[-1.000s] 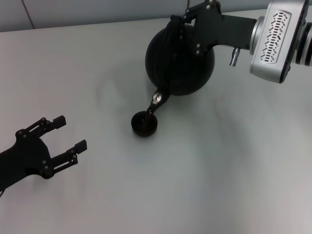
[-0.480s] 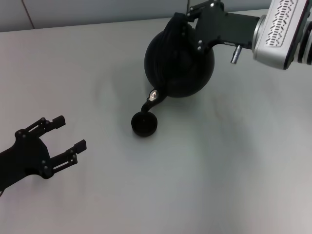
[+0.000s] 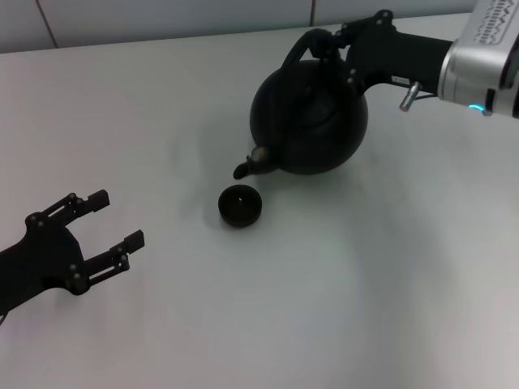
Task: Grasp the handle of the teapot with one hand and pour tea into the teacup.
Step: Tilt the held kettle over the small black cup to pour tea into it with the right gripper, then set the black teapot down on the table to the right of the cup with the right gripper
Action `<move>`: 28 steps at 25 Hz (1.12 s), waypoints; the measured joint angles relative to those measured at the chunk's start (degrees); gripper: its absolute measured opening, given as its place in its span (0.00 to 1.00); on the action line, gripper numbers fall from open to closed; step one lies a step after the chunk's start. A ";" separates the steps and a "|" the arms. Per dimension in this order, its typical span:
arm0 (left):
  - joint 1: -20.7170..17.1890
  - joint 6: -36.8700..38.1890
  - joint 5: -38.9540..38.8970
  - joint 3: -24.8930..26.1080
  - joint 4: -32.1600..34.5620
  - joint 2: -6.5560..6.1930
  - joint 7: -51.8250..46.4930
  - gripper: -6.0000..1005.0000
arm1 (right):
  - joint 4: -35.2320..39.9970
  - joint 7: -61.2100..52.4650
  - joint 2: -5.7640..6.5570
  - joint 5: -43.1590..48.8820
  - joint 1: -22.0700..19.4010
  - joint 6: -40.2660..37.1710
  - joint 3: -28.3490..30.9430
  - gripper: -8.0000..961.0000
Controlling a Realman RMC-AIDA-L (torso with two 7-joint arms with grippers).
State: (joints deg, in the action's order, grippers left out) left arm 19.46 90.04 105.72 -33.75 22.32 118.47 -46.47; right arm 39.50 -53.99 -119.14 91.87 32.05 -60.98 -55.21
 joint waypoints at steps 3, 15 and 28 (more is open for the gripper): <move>0.04 0.10 0.00 0.00 0.00 0.00 0.01 0.80 | -0.82 -2.14 -0.05 -0.49 -0.36 -0.33 1.85 0.09; 0.25 0.12 0.01 -0.14 0.00 0.00 -0.06 0.80 | -1.00 -3.47 -0.03 -5.25 -4.71 -3.08 3.24 0.09; 0.57 0.12 0.01 -0.33 0.00 -0.07 -0.11 0.80 | 1.21 -4.37 -0.26 -13.21 -17.55 -6.86 5.99 0.09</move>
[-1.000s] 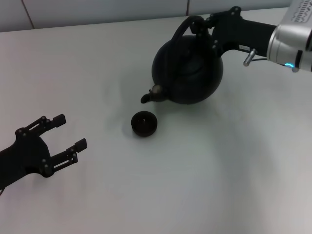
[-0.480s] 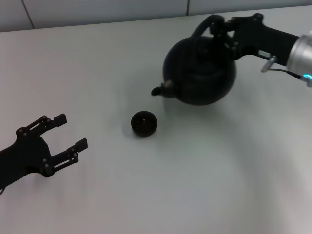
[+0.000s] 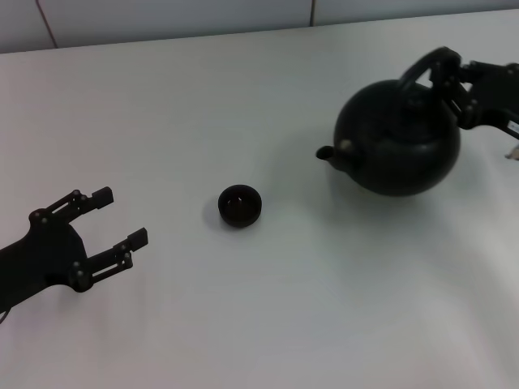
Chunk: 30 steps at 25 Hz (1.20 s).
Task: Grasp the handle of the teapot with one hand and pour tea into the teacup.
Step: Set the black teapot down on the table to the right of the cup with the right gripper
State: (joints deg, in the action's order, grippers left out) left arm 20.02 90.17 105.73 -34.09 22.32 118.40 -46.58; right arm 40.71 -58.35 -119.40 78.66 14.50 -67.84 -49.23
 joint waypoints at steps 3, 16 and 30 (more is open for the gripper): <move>0.16 -0.03 0.00 -0.10 0.00 -0.02 -0.08 0.80 | -0.59 0.00 -0.02 -0.03 -1.27 -0.59 1.52 0.09; 0.28 -0.17 0.00 -0.11 0.00 -0.03 -0.10 0.80 | -3.71 2.49 0.05 -0.18 -0.66 0.18 1.59 0.09; 0.20 0.11 0.06 -0.10 0.00 0.02 -0.18 0.80 | -9.45 8.52 0.15 -0.36 1.38 0.90 4.42 0.11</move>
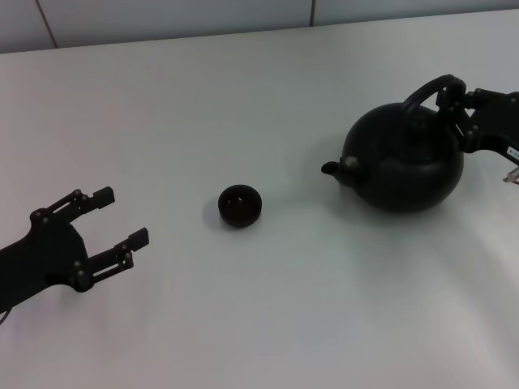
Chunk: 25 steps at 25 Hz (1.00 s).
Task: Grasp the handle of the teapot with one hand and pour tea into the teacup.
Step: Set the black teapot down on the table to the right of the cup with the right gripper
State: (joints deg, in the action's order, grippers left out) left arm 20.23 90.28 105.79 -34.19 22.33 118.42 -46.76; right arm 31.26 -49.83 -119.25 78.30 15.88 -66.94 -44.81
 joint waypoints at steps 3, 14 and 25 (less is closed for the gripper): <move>-0.03 0.05 0.01 0.00 0.00 0.02 0.00 0.80 | -0.17 0.35 -0.01 0.00 -0.01 -0.03 -0.05 0.13; -0.41 0.15 0.02 0.00 0.00 0.05 0.00 0.80 | -1.56 -0.12 0.11 -0.01 0.19 0.11 0.07 0.19; -0.46 0.37 0.03 0.26 0.00 0.05 0.00 0.80 | -1.36 0.29 0.07 -0.88 -0.61 -2.98 2.14 0.45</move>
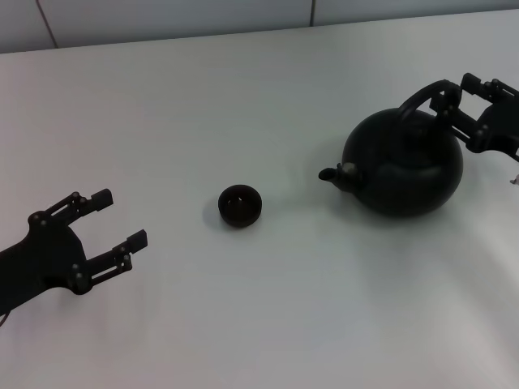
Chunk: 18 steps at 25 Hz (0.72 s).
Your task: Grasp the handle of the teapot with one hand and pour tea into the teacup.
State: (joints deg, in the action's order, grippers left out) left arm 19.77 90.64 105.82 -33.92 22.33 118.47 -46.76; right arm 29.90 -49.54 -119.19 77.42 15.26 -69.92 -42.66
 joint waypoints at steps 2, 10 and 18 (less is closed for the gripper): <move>0.00 0.00 0.00 -0.02 0.00 0.00 0.00 0.80 | 0.00 0.01 0.04 0.02 -0.02 -0.06 0.02 0.54; 0.02 -0.01 0.01 -0.25 0.00 -0.01 0.00 0.80 | 0.01 0.03 0.11 -0.05 -2.70 -3.49 0.34 0.75; 0.20 -0.12 0.36 -0.37 -0.51 -0.09 0.00 0.80 | -6.44 4.73 0.09 0.15 -10.63 -16.87 10.00 0.77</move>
State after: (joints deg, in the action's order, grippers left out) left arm 19.97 90.53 106.17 -34.29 21.81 118.38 -46.76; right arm 23.45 -44.81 -119.10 77.57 4.63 -86.79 -32.66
